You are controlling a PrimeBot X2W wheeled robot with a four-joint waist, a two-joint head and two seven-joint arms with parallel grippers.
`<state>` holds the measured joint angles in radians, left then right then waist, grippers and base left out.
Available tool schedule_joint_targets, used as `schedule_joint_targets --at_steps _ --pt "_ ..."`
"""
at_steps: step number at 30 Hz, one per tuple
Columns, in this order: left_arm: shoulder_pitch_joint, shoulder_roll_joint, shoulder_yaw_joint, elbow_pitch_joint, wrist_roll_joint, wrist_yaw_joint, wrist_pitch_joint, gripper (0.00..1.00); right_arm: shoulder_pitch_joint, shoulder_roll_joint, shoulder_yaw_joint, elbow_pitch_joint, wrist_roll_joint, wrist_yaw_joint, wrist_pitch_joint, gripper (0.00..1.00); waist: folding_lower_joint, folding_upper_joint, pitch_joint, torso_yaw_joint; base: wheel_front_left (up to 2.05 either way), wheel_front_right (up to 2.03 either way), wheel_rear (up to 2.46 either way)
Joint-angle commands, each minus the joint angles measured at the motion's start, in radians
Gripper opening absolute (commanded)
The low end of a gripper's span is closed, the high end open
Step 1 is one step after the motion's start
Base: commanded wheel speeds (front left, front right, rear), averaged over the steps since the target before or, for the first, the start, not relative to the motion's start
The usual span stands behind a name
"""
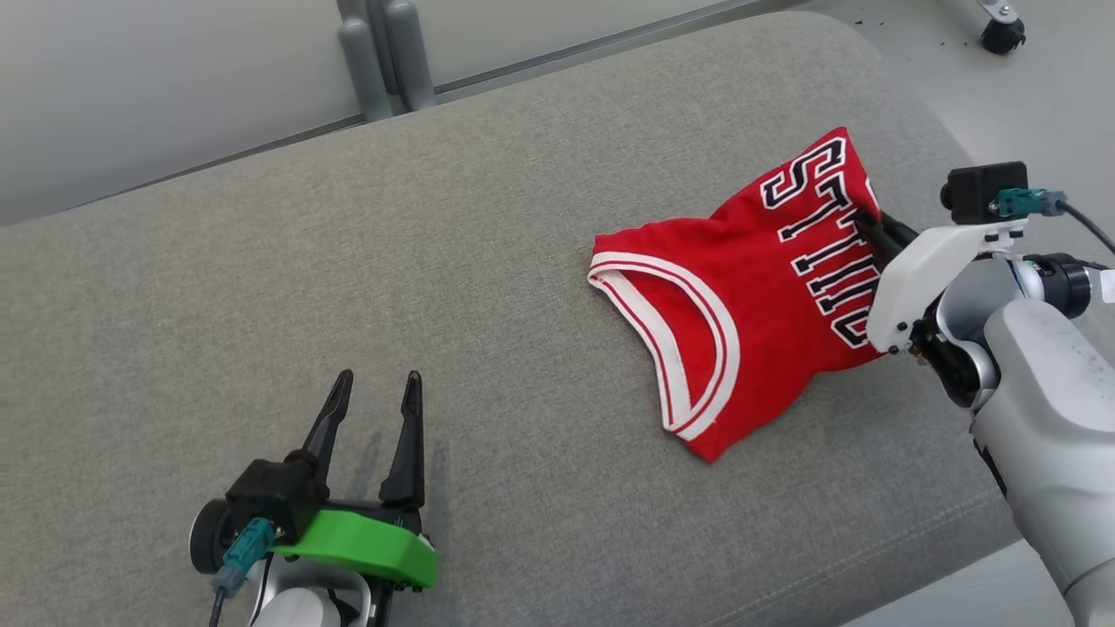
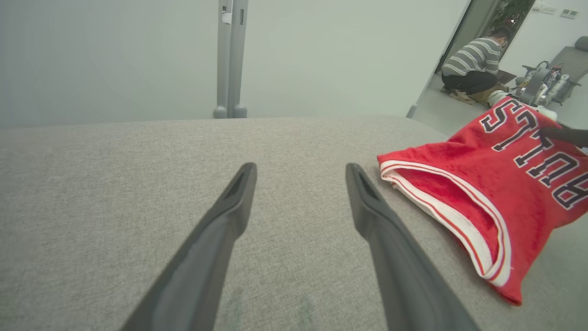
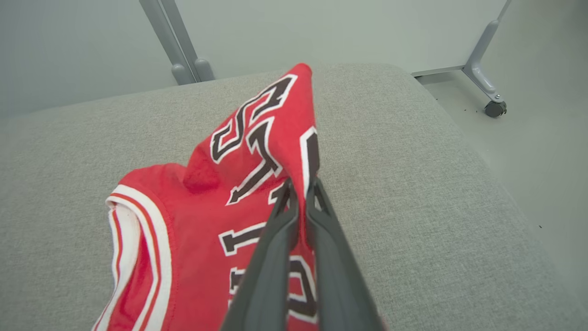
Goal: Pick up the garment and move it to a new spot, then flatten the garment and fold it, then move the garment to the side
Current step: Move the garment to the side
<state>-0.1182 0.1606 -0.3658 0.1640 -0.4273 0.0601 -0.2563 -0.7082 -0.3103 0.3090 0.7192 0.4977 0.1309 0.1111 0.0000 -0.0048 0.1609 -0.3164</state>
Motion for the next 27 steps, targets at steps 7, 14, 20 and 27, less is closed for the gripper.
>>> schedule_joint_targets --at_steps 7,14,20,27 --pt "-0.014 0.035 0.004 -0.045 0.016 0.015 0.023 1.0 -0.093 -0.068 -0.058 0.123 -0.046 0.0 -0.084 0.0 0.0 0.0048 0.05 0.08 0.0 0.0 0.0" --pt "-0.023 0.061 0.004 -0.092 0.031 0.028 0.049 1.0 -0.141 -0.147 -0.135 0.235 -0.075 0.0 -0.138 0.0 0.0 0.0048 0.103 0.135 0.0 0.0 0.0" --pt "-0.03 0.084 0.002 -0.143 0.04 0.036 0.073 1.0 -0.185 -0.193 -0.206 0.339 -0.122 0.0 -0.193 0.0 0.0 0.0048 0.158 0.173 0.0 0.0 0.0" --pt "-0.044 0.098 -0.004 -0.188 0.051 0.044 0.09 1.0 -0.24 -0.219 -0.278 0.465 -0.195 0.0 -0.272 0.57 0.0 0.0048 0.202 0.195 0.0 0.0 0.0"
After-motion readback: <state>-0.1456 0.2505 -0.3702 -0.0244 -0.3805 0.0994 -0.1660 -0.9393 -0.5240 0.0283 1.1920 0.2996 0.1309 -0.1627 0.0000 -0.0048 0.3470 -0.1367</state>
